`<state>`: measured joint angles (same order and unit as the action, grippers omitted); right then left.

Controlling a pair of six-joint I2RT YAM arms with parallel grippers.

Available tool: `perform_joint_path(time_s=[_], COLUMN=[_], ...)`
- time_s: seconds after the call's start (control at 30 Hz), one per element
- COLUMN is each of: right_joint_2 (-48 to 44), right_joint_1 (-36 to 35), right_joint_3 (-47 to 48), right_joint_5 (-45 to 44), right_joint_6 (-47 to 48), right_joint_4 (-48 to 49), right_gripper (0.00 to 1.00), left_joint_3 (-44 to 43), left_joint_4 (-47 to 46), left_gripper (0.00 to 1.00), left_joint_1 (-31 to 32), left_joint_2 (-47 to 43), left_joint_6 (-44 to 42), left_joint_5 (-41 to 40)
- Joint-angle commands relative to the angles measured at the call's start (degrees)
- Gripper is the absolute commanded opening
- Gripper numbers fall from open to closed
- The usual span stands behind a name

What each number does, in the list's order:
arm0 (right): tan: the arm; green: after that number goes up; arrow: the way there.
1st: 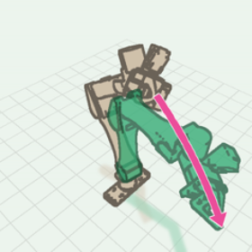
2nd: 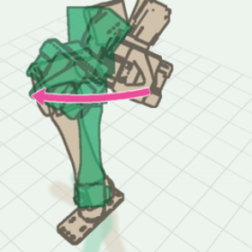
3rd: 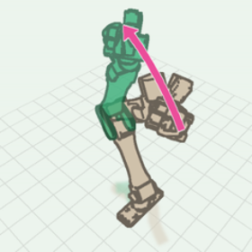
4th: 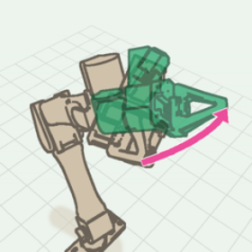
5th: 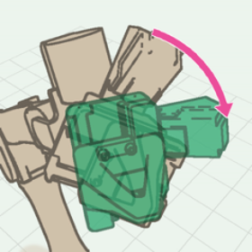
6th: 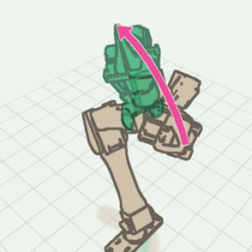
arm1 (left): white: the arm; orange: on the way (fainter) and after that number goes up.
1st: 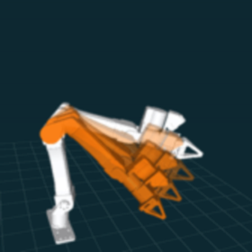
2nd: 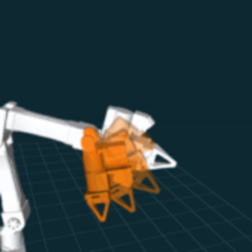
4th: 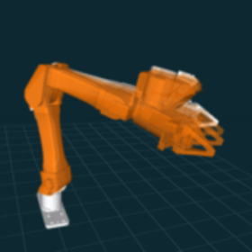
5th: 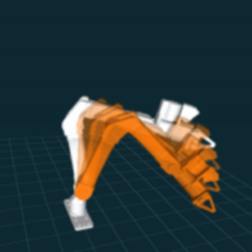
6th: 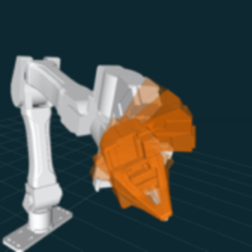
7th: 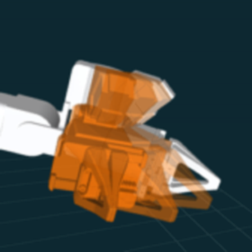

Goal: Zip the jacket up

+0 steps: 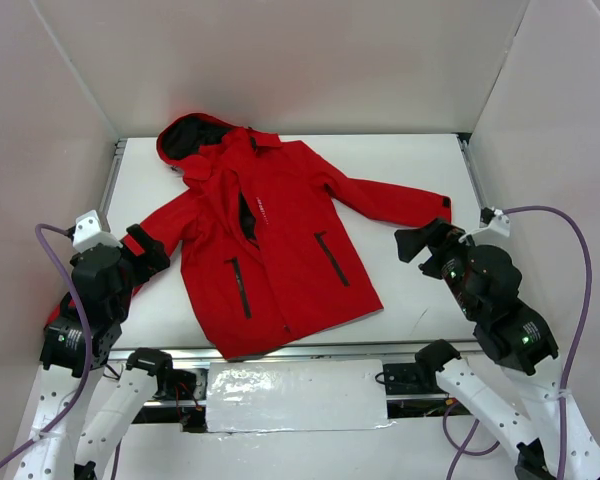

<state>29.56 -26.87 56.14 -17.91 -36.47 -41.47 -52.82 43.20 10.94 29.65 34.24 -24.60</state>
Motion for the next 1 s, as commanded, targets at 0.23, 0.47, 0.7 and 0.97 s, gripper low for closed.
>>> perform_joint_path(time_s=[0.23,0.47,0.7,0.97], right_joint_2=[12.9,38.5,60.2,68.2], right_joint_1=[-4.1,-32.8,-43.7,-47.1], right_joint_3=[0.2,4.6,11.4,13.6], right_joint_5=[11.3,-8.3,-12.1,-9.7], right_joint_6=[5.4,-3.9,-7.6,-8.4], right_joint_4=[3.7,-0.5,-1.5,0.5], right_gripper=[1.0,0.98,0.61,0.62], left_joint_3=[0.4,0.1,0.2,0.3], left_joint_4=[-2.7,-2.2,-2.5,-3.1], left_gripper=[1.0,0.99,0.99,0.99], left_joint_1=[-0.3,-0.5,-0.6,-0.6], left_joint_2=[-0.1,1.7,2.9,2.1], left_joint_6=[-1.7,-1.6,-2.2,-2.9], left_joint_5=[0.8,0.5,1.5,3.0])
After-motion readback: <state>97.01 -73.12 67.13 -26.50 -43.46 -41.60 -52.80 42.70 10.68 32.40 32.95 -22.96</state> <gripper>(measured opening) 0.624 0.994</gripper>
